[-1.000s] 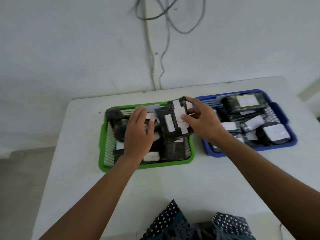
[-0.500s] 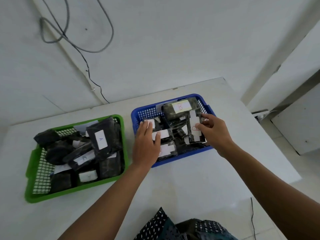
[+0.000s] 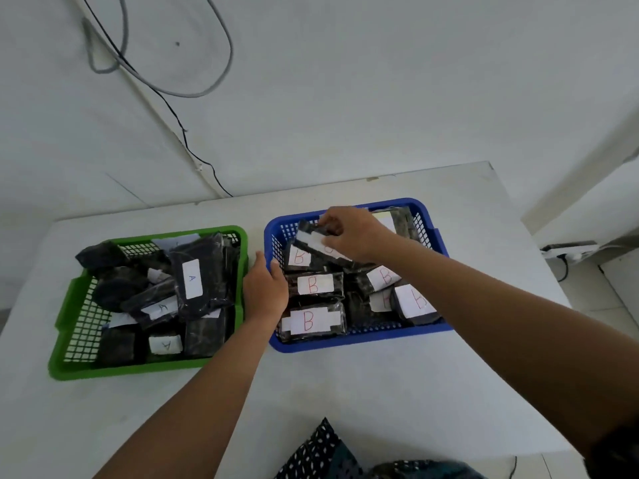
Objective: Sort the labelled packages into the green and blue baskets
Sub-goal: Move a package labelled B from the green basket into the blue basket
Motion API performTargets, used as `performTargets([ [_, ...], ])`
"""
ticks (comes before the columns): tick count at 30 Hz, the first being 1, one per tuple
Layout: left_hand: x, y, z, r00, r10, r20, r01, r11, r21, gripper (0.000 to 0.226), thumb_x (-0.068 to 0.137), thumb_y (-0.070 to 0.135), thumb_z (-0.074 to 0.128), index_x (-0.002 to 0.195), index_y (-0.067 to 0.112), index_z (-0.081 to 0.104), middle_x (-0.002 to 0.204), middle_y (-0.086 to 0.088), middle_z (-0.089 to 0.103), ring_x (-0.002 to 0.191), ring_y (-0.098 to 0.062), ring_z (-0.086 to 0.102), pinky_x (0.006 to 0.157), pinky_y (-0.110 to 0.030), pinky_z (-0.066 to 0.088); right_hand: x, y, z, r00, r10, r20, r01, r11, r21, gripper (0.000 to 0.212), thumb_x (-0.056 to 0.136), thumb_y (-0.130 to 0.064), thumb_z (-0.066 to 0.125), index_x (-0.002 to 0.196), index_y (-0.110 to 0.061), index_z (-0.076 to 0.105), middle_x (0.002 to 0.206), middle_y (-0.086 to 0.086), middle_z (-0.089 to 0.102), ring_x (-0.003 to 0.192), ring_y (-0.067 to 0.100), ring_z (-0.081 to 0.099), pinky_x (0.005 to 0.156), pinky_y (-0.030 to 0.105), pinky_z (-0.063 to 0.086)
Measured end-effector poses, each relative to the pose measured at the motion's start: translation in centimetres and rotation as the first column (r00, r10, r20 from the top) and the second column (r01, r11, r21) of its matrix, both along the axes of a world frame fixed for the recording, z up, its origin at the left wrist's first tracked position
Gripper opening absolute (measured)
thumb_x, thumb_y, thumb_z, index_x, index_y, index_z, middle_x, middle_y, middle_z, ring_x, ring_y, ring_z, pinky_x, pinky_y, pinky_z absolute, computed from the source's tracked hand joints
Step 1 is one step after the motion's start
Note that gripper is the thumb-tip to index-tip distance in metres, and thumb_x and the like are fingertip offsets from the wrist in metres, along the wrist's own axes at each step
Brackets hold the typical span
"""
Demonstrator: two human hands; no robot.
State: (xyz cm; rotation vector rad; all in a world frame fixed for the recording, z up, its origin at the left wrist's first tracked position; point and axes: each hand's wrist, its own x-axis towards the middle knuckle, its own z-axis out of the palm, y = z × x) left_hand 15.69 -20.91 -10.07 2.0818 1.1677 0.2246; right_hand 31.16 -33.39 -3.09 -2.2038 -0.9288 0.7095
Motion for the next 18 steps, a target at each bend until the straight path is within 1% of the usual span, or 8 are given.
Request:
performTargets([
  [3, 0.0, 0.7, -0.2, 0.998, 0.044, 0.047, -0.044, 0.999, -0.009, 0.041, 0.106, 0.019, 0.04, 0.144, 0.006, 0.047, 0.139, -0.014, 0.057, 0.126, -0.027, 0.054, 0.101, -0.03, 0.041, 0.7, 3.0, -0.5, 0.985, 0.163, 0.062, -0.151, 0.975, -0.162, 0.026, 0.091, -0.019, 0.068, 0.116, -0.021, 0.062, 0.12, 0.002, 0.062, 0.104, 0.021, 0.059, 0.087, 0.033, 0.051],
  [5, -0.2, 1.0, -0.4, 0.997, 0.048, 0.066, -0.047, 0.999, -0.012, 0.038, 0.105, 0.015, 0.043, 0.14, 0.005, 0.052, 0.134, -0.011, 0.061, 0.115, -0.017, 0.057, 0.093, -0.013, 0.035, 1.0, 4.5, -1.0, 0.966, 0.249, 0.064, -0.227, 0.943, -0.245, 0.026, 0.091, -0.016, 0.066, 0.117, -0.021, 0.064, 0.123, 0.002, 0.062, 0.107, 0.022, 0.059, 0.091, 0.035, 0.051],
  [7, -0.4, 1.3, -0.7, 0.995, 0.041, 0.087, -0.039, 0.999, -0.02, 0.035, 0.104, 0.014, 0.045, 0.136, 0.005, 0.056, 0.126, -0.007, 0.065, 0.102, -0.008, 0.057, 0.08, 0.005, 0.033, 1.1, 5.4, -1.6, 0.953, 0.303, 0.033, -0.281, 0.916, -0.285, 0.03, 0.093, -0.013, 0.063, 0.122, -0.02, 0.066, 0.128, 0.001, 0.063, 0.114, 0.022, 0.059, 0.096, 0.033, 0.049],
  [8, -0.6, 1.4, -0.8, 0.995, 0.036, 0.095, -0.033, 0.999, -0.029, 0.035, 0.104, 0.014, 0.046, 0.136, 0.006, 0.057, 0.125, -0.005, 0.065, 0.099, -0.005, 0.058, 0.075, 0.007, 0.032, 1.1, 5.7, -1.9, 0.948, 0.318, 0.014, -0.301, 0.908, -0.291, 0.032, 0.094, -0.011, 0.061, 0.124, -0.019, 0.066, 0.13, 0.001, 0.063, 0.117, 0.022, 0.058, 0.099, 0.032, 0.048],
  [11, -0.8, 1.7, -1.0, 0.996, 0.031, 0.085, -0.027, 0.998, -0.05, 0.041, 0.105, 0.02, 0.045, 0.144, 0.01, 0.05, 0.137, -0.005, 0.06, 0.107, 0.001, 0.05, 0.091, -0.006, 0.036, 0.8, 6.2, -2.8, 0.936, 0.351, 0.014, -0.331, 0.894, -0.302, 0.036, 0.096, -0.012, 0.057, 0.13, -0.019, 0.065, 0.136, 0.002, 0.061, 0.123, 0.022, 0.056, 0.106, 0.036, 0.045],
  [14, -0.9, 1.6, -1.2, 0.997, 0.01, 0.079, -0.009, 1.0, -0.021, 0.041, 0.105, 0.02, 0.045, 0.144, 0.01, 0.049, 0.134, -0.006, 0.062, 0.103, 0.002, 0.052, 0.077, 0.005, 0.033, 0.3, 6.0, -4.1, 0.937, 0.346, 0.049, -0.319, 0.904, -0.286, 0.041, 0.098, -0.021, 0.058, 0.139, -0.019, 0.057, 0.142, 0.004, 0.056, 0.13, 0.023, 0.052, 0.108, 0.039, 0.042],
  [16, -0.9, 1.6, -1.3, 0.996, -0.007, 0.085, 0.007, 1.0, 0.0, 0.038, 0.105, 0.018, 0.045, 0.141, 0.008, 0.052, 0.129, -0.009, 0.064, 0.093, 0.011, 0.051, 0.068, 0.009, 0.032, 0.0, 5.8, -4.7, 0.935, 0.346, 0.078, -0.311, 0.907, -0.284, 0.045, 0.099, -0.027, 0.056, 0.143, -0.02, 0.052, 0.144, 0.005, 0.054, 0.13, 0.025, 0.051, 0.108, 0.04, 0.042],
  [18, -1.0, 1.8, -1.0, 0.997, -0.026, 0.076, 0.026, 1.0, 0.003, 0.039, 0.105, 0.018, 0.045, 0.142, 0.008, 0.051, 0.13, -0.009, 0.064, 0.095, 0.01, 0.052, 0.072, 0.008, 0.033, -0.3, 5.4, -5.0, 0.932, 0.343, 0.116, -0.301, 0.913, -0.275, 0.049, 0.099, -0.029, 0.055, 0.146, -0.021, 0.047, 0.147, 0.005, 0.051, 0.133, 0.025, 0.047, 0.11, 0.043, 0.041],
])
